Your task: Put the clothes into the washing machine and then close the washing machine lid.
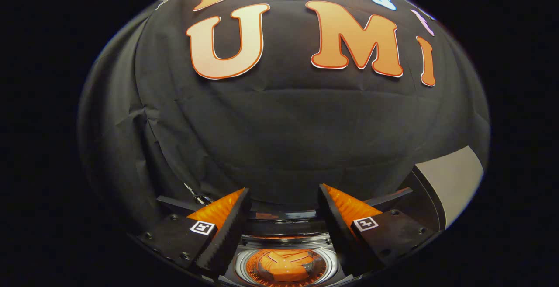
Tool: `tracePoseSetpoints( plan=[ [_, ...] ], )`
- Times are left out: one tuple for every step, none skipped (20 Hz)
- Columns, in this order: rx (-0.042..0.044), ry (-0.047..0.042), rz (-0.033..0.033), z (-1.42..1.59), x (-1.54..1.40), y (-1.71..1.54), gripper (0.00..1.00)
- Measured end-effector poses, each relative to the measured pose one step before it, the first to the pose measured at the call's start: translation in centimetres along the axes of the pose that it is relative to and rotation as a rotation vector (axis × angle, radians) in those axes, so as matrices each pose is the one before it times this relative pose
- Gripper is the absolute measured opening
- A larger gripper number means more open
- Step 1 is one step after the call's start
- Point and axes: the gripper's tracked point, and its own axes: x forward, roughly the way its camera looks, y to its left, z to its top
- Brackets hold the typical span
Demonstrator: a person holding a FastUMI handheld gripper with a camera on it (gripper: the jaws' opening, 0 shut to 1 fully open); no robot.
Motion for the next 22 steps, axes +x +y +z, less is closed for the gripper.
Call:
tracePoseSetpoints(
  plan=[
    [-0.00086, -0.00206, 0.00044, -0.26, -0.6, 0.009, 1.0],
    [-0.00247, -0.00247, 0.00192, -0.244, -0.496, 0.037, 1.0],
    [-0.00221, -0.00358, 0.00144, -0.278, -0.529, 0.023, 1.0],
    [-0.00143, -0.0013, 0.0008, -0.315, -0.499, 0.108, 0.99],
    [-0.00304, 0.00042, 0.00061, -0.403, -0.609, 0.027, 0.99],
    [-0.00084, 0.00175, 0.00262, -0.355, -0.62, -0.066, 0.99],
    [0.00505, 0.00216, 0.00483, -0.444, -0.6, 0.03, 0.99],
    [0.0052, -0.00125, 0.00302, -0.471, -0.517, -0.017, 0.99],
    [-0.0024, 0.00204, 0.00079, -0.511, -0.697, 0.11, 0.99],
    [-0.00752, -0.00058, 0.00144, -0.497, -0.398, 0.034, 0.99],
    [-0.00447, -0.00277, 0.00492, -0.522, -0.43, -0.013, 0.99],
    [0.01149, -0.00193, 0.00491, -0.281, -0.47, -0.018, 0.99],
    [0.00569, 0.0035, 0.00352, -0.504, -0.388, 0.002, 0.99],
    [-0.00792, 0.00719, 0.00282, -0.45, -0.386, -0.021, 0.99],
    [-0.00208, -0.00116, -0.00125, -0.316, -0.163, 0.117, 0.99],
    [0.00053, -0.00098, -0.00159, -0.241, -0.179, 0.014, 0.99],
    [0.00085, -0.00466, -0.00066, -0.257, -0.312, -0.039, 0.99],
    [0.00602, -0.00254, -0.00273, -0.21, -0.264, -0.074, 0.99],
    [0.0046, 0.00242, 0.00135, -0.323, -0.066, -0.04, 0.99],
    [-0.00481, 0.02908, 0.00102, -0.957, -0.167, 0.005, 0.99],
    [0.00602, 0.03148, 0.00047, -1.13, 0.269, 0.056, 0.99],
    [0.01626, 0.02342, 0.00358, -1.292, 0.621, -0.034, 0.99]
  ],
)
